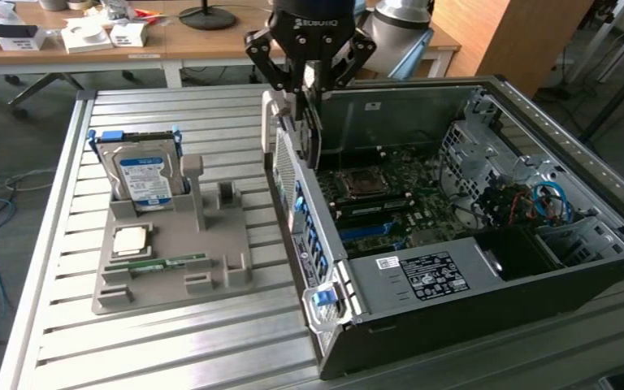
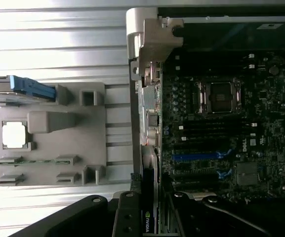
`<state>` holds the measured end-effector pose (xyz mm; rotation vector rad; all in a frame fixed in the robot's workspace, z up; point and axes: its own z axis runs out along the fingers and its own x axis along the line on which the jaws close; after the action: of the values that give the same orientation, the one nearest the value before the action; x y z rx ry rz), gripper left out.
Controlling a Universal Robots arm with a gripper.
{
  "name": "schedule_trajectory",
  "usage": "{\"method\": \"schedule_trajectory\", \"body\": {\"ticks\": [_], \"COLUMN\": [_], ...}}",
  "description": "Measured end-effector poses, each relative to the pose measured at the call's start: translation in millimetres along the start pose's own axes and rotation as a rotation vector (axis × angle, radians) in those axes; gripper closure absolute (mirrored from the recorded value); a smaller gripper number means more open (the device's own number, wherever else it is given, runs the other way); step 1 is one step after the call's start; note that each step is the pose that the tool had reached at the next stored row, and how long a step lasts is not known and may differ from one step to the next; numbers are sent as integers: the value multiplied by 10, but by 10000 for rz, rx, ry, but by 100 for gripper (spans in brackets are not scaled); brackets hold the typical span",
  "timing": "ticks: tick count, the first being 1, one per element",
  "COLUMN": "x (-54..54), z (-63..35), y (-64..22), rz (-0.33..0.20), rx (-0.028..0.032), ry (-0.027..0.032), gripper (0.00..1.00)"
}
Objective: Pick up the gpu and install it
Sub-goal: 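Pick up the gpu and move the gpu toward the slot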
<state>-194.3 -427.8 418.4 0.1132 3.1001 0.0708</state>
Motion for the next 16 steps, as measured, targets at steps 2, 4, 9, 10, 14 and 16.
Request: {"method": "schedule_trajectory", "body": {"ticks": [2, 4, 9, 10, 14, 16], "x": [-76, -150, -349, -392, -550, -628], "z": [3, 6, 14, 16, 23, 25], "y": [5, 11, 25, 28, 40, 45], "rz": [-2, -1, 1, -1, 1, -1], "rx": [0, -1, 0, -1, -1, 0], "ry": [0, -1, 0, 0, -1, 0], "gripper": [74, 74, 74, 74, 74, 74]}}
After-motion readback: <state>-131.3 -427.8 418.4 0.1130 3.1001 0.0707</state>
